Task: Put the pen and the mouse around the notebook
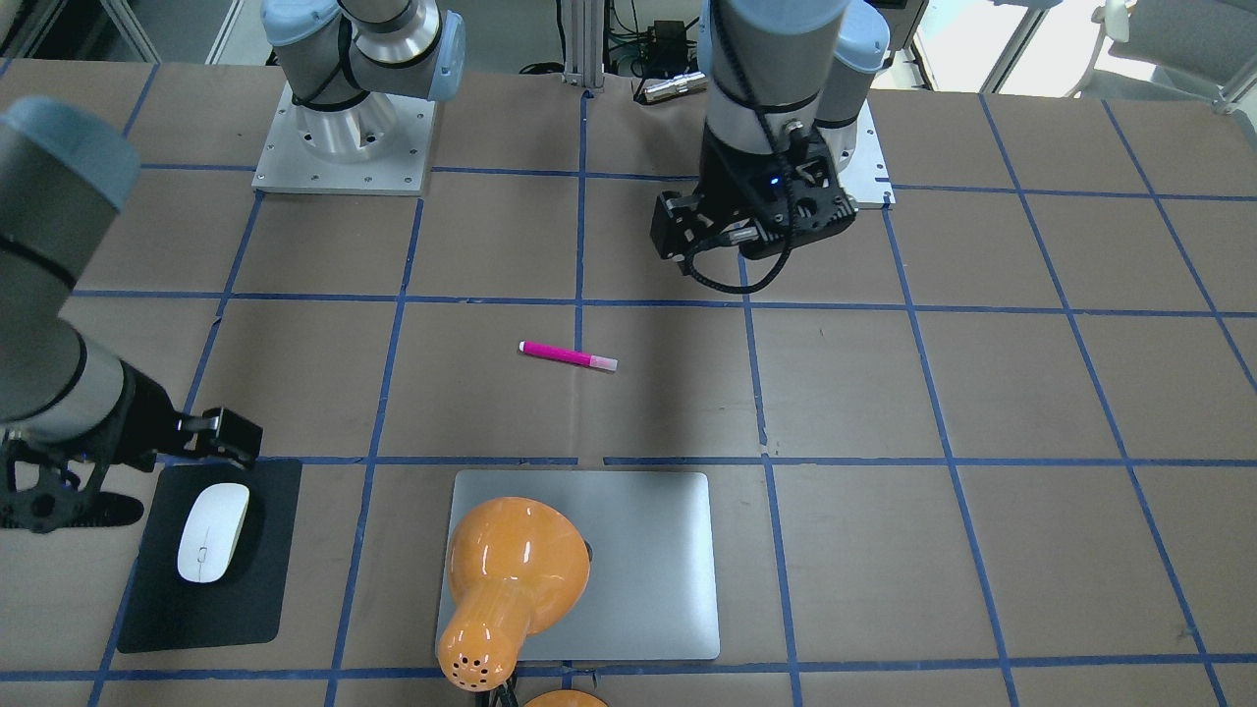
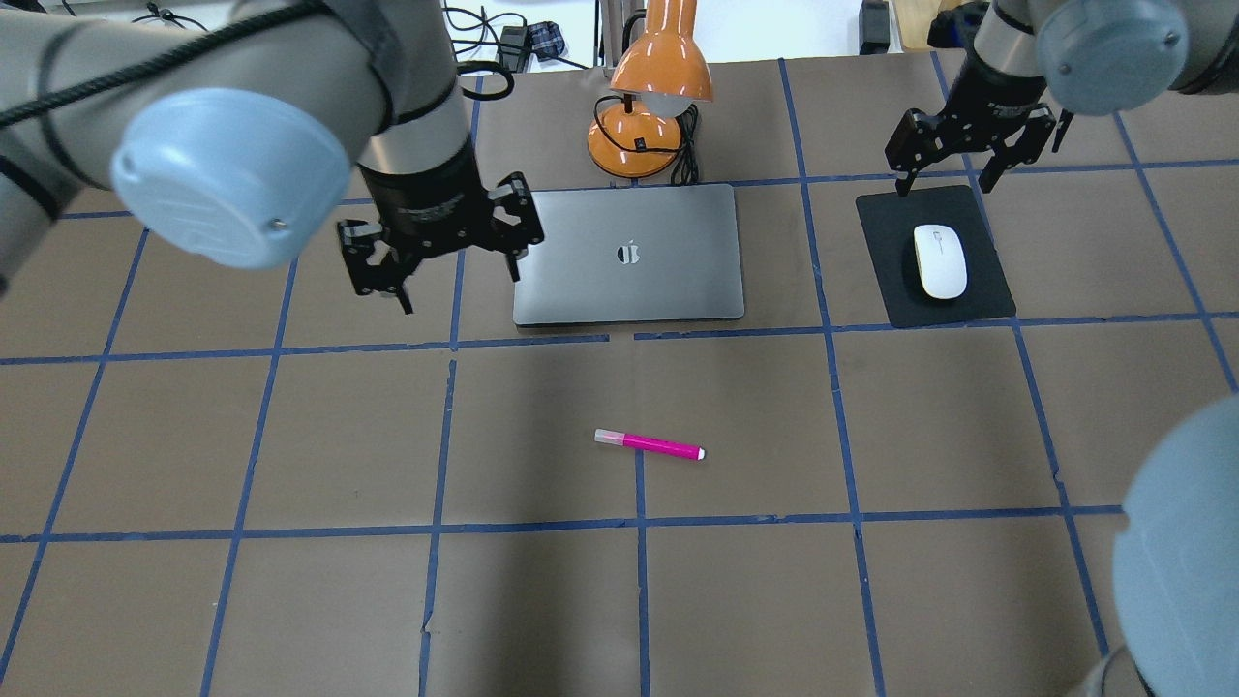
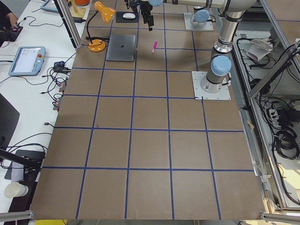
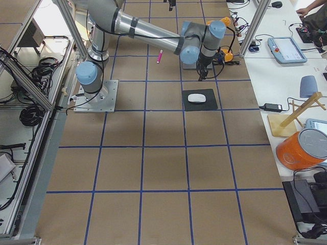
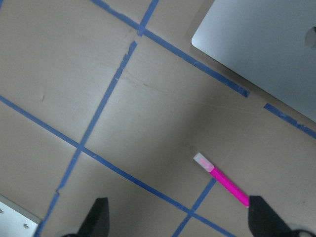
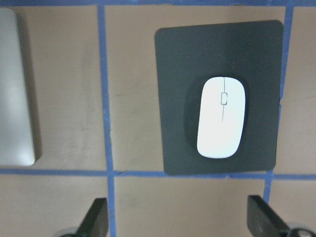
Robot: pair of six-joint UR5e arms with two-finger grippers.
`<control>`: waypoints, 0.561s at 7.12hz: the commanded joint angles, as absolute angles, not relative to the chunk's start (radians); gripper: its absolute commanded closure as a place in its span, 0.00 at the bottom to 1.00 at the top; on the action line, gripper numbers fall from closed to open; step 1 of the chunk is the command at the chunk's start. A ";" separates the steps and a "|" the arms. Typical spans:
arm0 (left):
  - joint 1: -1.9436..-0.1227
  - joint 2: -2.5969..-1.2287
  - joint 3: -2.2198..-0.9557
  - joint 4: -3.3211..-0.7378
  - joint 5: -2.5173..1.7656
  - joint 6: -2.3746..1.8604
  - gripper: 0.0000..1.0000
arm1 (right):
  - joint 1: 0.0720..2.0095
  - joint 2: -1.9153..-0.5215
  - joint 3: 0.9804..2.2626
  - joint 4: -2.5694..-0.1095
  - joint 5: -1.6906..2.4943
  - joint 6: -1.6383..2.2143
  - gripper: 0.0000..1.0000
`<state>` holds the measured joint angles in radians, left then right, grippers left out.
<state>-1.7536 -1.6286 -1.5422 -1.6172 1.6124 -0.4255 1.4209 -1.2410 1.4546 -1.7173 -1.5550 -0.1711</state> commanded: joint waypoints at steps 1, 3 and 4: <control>-1.611 -1.563 -1.542 -1.614 1.609 0.014 0.02 | 1.506 -1.450 1.529 -1.637 -1.552 -0.086 0.00; -1.595 -1.552 -1.557 -1.612 1.602 0.018 0.02 | 1.583 -1.549 1.606 -1.647 -1.563 0.041 0.00; -1.595 -1.546 -1.583 -1.579 1.601 0.020 0.02 | 1.583 -1.528 1.567 -1.640 -1.595 0.037 0.00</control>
